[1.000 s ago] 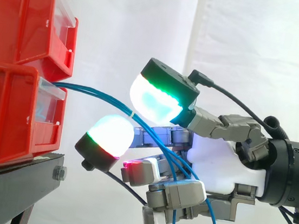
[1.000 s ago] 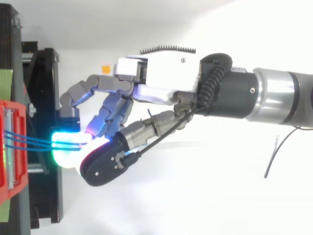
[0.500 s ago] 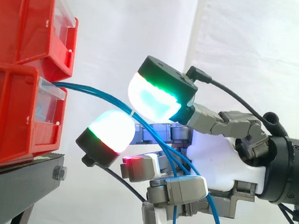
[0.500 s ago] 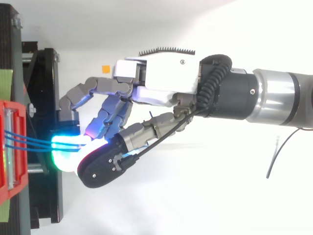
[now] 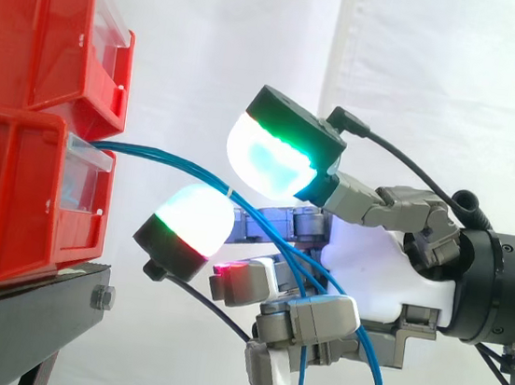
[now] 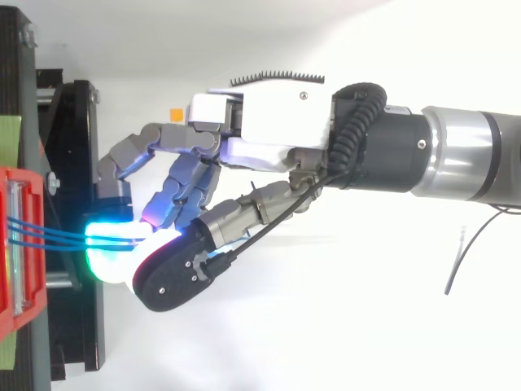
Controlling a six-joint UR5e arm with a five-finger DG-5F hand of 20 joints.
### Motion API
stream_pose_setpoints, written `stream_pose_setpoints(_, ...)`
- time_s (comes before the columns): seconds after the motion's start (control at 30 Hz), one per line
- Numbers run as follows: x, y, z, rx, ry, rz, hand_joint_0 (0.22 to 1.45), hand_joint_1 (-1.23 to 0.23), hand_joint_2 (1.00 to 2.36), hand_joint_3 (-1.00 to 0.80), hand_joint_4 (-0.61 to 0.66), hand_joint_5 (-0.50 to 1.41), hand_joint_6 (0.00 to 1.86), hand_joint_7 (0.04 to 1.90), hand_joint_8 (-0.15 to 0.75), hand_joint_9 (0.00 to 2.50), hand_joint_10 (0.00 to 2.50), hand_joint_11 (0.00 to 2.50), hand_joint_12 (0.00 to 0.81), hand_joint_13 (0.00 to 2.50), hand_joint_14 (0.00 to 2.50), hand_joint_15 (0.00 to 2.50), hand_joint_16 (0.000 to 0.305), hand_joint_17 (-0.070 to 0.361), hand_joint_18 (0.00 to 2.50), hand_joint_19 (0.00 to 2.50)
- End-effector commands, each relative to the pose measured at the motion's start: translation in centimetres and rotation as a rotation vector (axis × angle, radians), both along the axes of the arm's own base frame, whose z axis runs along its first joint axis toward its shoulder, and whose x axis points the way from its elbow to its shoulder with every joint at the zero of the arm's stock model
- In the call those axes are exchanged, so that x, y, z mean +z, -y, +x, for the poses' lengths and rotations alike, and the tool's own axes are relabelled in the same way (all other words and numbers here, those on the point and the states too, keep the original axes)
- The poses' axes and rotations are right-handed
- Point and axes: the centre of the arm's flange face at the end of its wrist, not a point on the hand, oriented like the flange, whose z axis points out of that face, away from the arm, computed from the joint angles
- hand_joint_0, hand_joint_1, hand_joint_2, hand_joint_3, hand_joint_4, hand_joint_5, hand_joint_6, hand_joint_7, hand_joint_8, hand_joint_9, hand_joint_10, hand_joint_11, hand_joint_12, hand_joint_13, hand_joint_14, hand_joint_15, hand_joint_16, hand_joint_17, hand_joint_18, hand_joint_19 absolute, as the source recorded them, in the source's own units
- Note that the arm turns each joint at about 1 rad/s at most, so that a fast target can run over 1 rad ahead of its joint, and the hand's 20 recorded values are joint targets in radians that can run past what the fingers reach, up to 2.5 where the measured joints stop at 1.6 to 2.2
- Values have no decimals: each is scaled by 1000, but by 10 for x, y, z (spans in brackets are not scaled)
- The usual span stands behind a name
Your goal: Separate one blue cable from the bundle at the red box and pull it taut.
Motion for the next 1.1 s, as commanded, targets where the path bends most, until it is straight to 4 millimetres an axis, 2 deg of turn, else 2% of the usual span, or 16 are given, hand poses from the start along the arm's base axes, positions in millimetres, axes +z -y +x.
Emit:
stream_pose_setpoints(0.0,0,1,0,-1,0,0,611,-632,1008,-405,118,-182,804,1012,289,1068,21,1234,289,1376,5,1735,53,120,918,932)
stream_pose_setpoints(0.23,0,3,0,2,0,-3,587,-673,1022,-165,65,-171,845,1127,286,1093,21,1284,299,1325,12,1668,53,120,914,932)
stream_pose_setpoints(0.4,1,3,0,1,6,-7,604,-767,1024,-126,52,-174,867,1150,280,1064,21,1275,298,1314,12,1638,53,120,908,935)
stream_pose_setpoints(0.53,1,3,2,-3,16,-15,627,-835,1022,-168,57,-175,878,1187,281,1062,20,1337,300,1311,13,1645,53,120,913,933)
stream_pose_setpoints(0.6,1,3,1,2,7,-18,645,-835,1017,-245,81,-172,887,1161,274,1078,18,1425,306,1310,12,1652,53,119,920,923)
stream_pose_setpoints(0.67,0,3,0,3,-2,-19,655,-841,1008,-404,109,-164,885,1150,274,1093,15,1468,304,1307,14,1651,53,118,923,923)
stream_pose_setpoints(0.73,0,4,-1,0,-1,-23,641,-798,1000,-500,128,-157,879,1147,273,1112,15,1496,306,1315,13,1649,52,117,928,931)
stream_pose_setpoints(0.87,0,3,0,1,0,-29,557,-663,1000,-500,122,-141,870,1137,280,1173,13,1501,311,1331,12,1637,53,119,946,939)
stream_pose_setpoints(1.07,1,5,0,-1,2,-29,569,-521,1000,-500,110,-134,865,1134,278,1214,14,1511,303,1349,12,1647,51,115,955,961)
